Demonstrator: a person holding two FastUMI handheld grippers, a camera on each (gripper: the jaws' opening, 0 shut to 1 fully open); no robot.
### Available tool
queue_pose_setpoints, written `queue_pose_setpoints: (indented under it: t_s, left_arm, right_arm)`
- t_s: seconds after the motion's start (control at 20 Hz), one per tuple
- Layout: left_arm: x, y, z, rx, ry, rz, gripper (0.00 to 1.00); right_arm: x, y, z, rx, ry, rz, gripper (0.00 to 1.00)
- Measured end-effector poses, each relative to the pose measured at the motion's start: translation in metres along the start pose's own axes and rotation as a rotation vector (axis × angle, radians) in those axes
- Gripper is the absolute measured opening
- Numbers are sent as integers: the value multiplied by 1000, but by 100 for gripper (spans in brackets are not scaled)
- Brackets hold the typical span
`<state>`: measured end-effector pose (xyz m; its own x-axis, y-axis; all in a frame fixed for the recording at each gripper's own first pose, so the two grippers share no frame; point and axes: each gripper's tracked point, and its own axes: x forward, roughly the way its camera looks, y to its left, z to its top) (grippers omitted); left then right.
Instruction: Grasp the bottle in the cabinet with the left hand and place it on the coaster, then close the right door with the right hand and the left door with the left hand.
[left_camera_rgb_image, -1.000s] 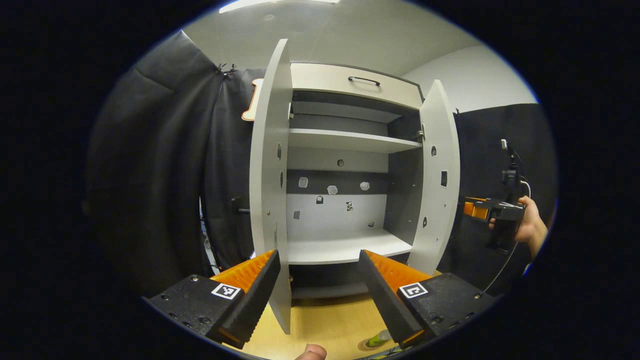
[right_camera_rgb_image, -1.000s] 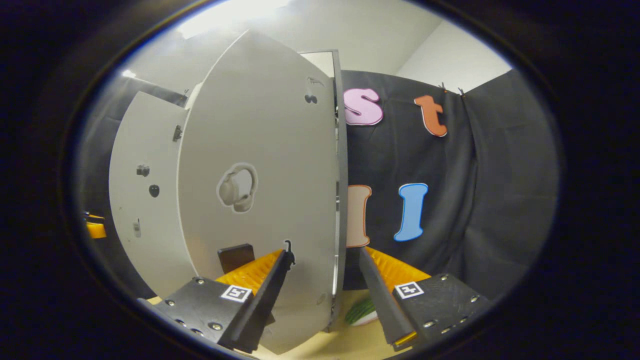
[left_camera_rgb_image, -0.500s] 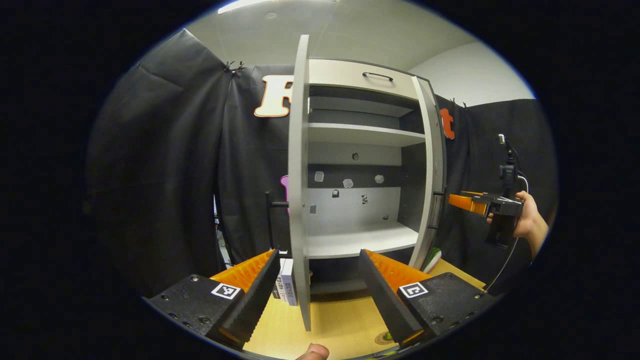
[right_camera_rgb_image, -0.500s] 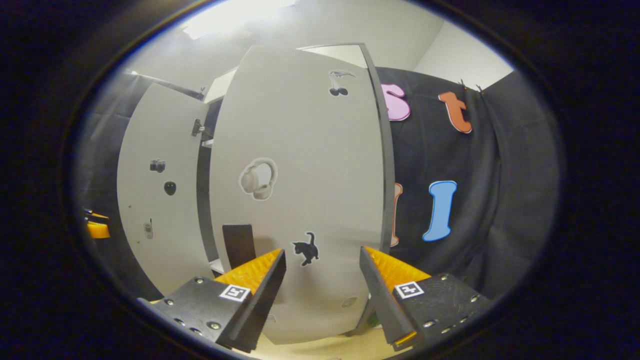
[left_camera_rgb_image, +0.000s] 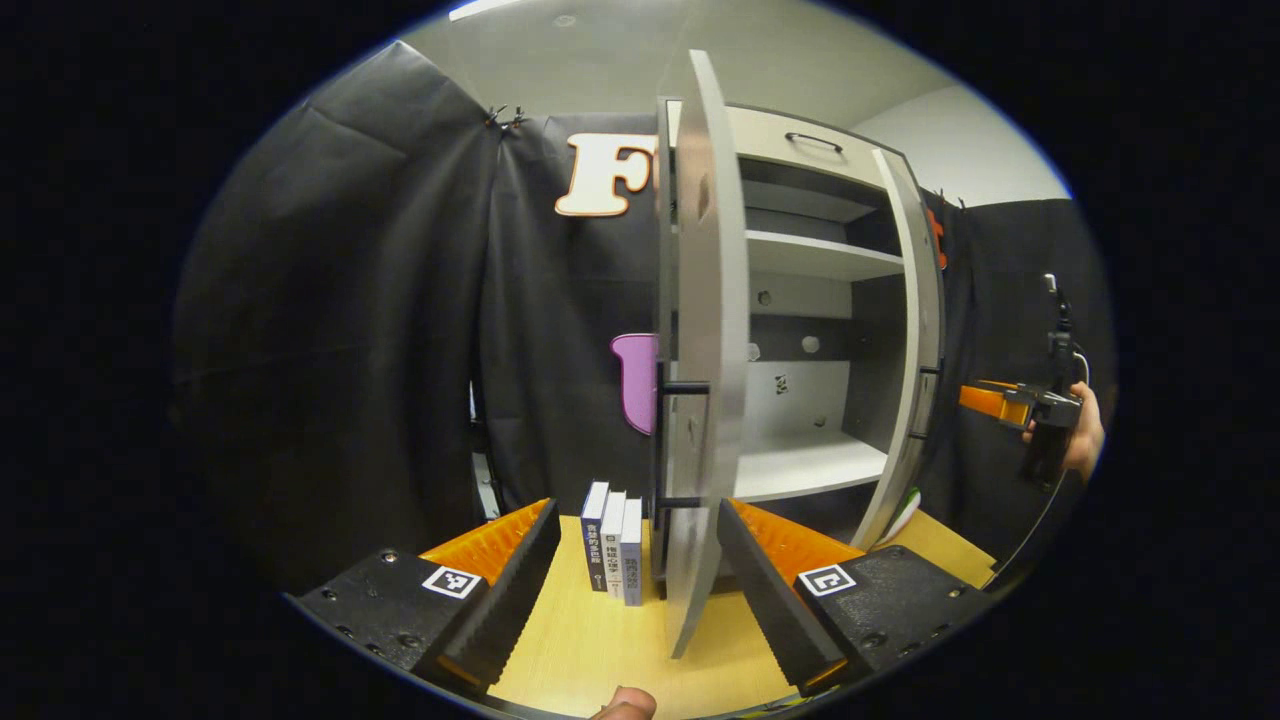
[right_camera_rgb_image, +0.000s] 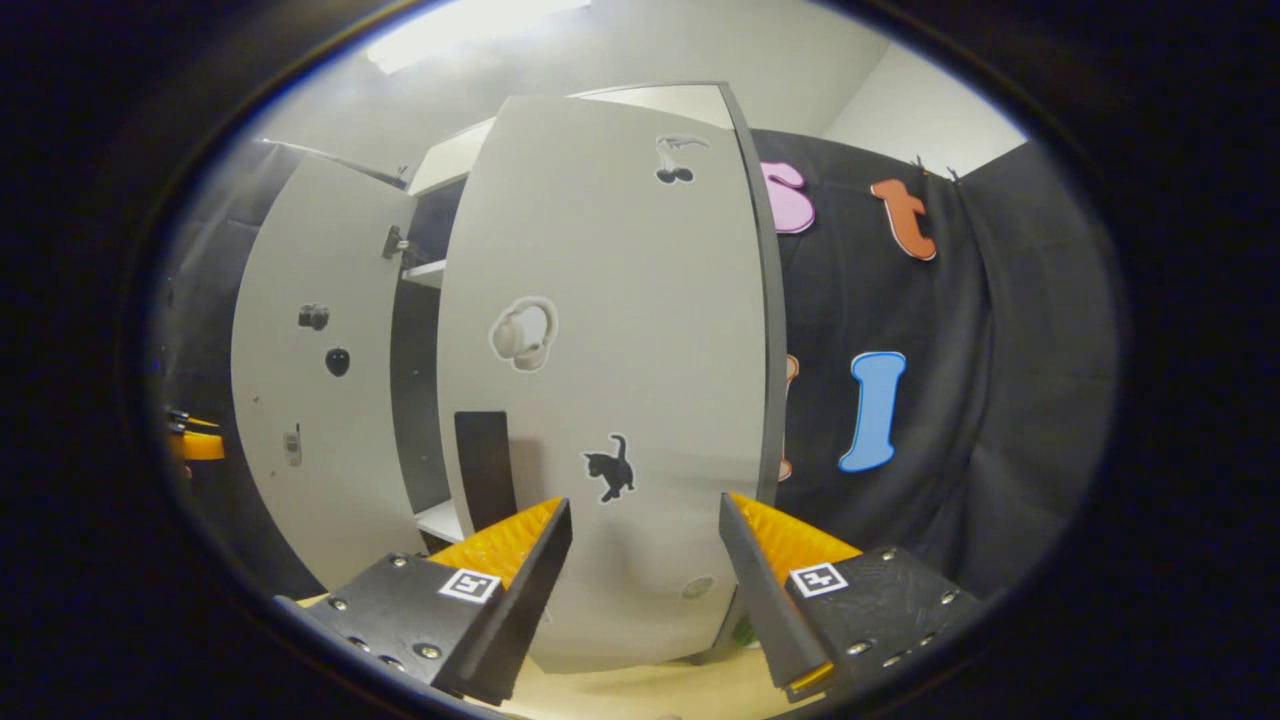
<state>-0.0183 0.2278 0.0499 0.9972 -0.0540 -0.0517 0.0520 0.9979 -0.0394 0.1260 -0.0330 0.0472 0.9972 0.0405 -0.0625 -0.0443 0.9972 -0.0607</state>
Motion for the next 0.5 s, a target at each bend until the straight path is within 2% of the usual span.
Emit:
queue_pose_setpoints:
  t_s: [0.05,0.1,0.15,0.2,0.3,0.35,0.4,0.5]
  left_arm:
    - [3,6,-1,-10,6,6,99]
    - [7,12,-1,-19,11,8,99]
    - [10,18,-1,-20,12,8,99]
    - [15,24,0,-16,10,14,99]
    - [22,38,2,0,3,35,99]
    - [27,44,4,1,3,43,99]
    - [32,48,5,-3,3,46,99]
    - [43,56,9,-25,-1,38,100]
  right_arm:
    - [0,1,0,7,-2,-3,90]
    - [-1,1,-1,11,1,-4,87]
    - [-1,1,0,12,1,-10,90]
    - [-1,0,0,16,2,-16,87]
    - [-1,1,-2,29,6,-25,87]
    - [0,2,-2,36,6,-30,90]
    - [0,2,-3,40,2,-37,87]
    - [0,2,-2,46,-7,-47,90]
